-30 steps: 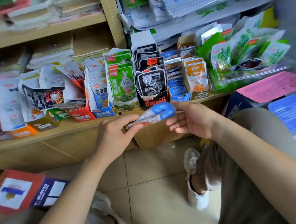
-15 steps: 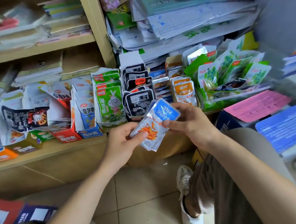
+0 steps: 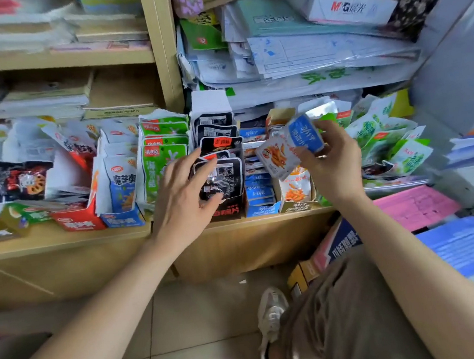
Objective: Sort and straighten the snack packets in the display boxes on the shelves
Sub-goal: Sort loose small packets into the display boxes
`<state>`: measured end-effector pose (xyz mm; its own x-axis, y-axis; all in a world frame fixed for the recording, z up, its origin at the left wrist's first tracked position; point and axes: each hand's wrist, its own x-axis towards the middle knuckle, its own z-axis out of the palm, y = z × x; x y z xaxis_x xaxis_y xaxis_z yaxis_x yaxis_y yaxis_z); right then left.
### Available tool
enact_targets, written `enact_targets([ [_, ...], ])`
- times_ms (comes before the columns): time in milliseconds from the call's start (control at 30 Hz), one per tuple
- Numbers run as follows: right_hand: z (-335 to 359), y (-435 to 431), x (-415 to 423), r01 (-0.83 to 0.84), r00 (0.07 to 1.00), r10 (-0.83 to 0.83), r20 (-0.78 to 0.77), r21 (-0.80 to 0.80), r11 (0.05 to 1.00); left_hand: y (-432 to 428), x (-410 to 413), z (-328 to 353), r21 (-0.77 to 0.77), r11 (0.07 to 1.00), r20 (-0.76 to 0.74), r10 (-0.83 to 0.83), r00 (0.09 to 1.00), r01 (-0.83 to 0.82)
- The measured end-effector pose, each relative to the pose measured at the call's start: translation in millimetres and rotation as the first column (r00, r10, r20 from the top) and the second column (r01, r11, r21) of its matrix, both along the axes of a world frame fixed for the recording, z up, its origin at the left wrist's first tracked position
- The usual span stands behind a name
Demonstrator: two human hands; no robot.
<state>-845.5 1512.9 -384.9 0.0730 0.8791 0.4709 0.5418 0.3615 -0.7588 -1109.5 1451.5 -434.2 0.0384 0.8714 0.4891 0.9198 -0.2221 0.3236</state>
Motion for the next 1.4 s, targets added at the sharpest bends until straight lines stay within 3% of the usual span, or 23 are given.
enact_targets([
  [67, -6, 10, -13, -0.040, 0.992, 0.035, 0.122, 0.038, 0.998, 4, -3, -4, -0.094, 0.996, 0.027, 0.013, 1.000, -0.010],
  [133, -17, 20, -24, -0.106, 0.951, 0.110, 0.289, -0.027, 0.994, 7, -5, -4, -0.148, 0.989, 0.066, 0.019, 0.998, -0.009],
  [267, -29, 34, -36, -0.143, 0.804, 0.230, 0.548, -0.197, 0.970, 10, -10, -2, -0.148, 0.989, 0.090, 0.003, 0.996, 0.011],
  [400, -37, 34, -35, -0.085, 0.613, 0.135, 0.779, -0.104, 0.991, 13, -13, 2, -0.170, 0.985, 0.204, 0.006, 0.979, 0.029],
  [467, -39, 32, -31, -0.037, 0.608, 0.114, 0.786, -0.116, 0.993, 14, -12, 5, -0.174, 0.985, 0.263, 0.039, 0.964, 0.008],
  [533, -42, 26, -26, -0.045, 0.675, 0.137, 0.725, -0.145, 0.988, 16, -12, 8, -0.160, 0.987, 0.262, 0.052, 0.964, -0.010],
  [667, -43, 10, -27, -0.136, 0.867, 0.126, 0.483, -0.015, 0.991, 18, -12, 9, -0.151, 0.988, 0.282, 0.053, 0.958, -0.011],
  [733, -37, 1, -35, -0.219, 0.907, 0.201, 0.371, 0.008, 0.976, 16, -13, 9, -0.084, 0.996, 0.294, 0.020, 0.956, 0.005],
  [867, -32, -9, -50, -0.461, 0.836, 0.461, 0.297, -0.076, 0.884, 7, -19, 9, -0.021, 0.992, 0.407, -0.102, 0.908, 0.121],
  [933, -33, -11, -53, -0.514, 0.796, 0.522, 0.308, -0.112, 0.850, 0, -24, 9, -0.042, 0.983, 0.394, -0.150, 0.907, 0.181],
  [1033, -35, -13, -58, -0.544, 0.772, 0.529, 0.353, -0.063, 0.837, -11, -30, 14, -0.097, 0.961, 0.373, -0.206, 0.905, 0.259],
  [1167, -32, -16, -82, -0.564, 0.734, 0.446, 0.512, 0.092, 0.821, -23, -38, 21, -0.173, 0.944, 0.458, -0.175, 0.871, 0.281],
  [1300, -27, -27, -118, -0.561, 0.669, 0.267, 0.694, 0.235, 0.794, -33, -62, 22, -0.126, 0.988, 0.361, -0.035, 0.932, 0.086],
  [1400, -28, -39, -151, -0.604, 0.619, 0.279, 0.734, 0.218, 0.766, -41, -96, 22, -0.056, 0.986, 0.216, 0.165, 0.962, -0.157],
])
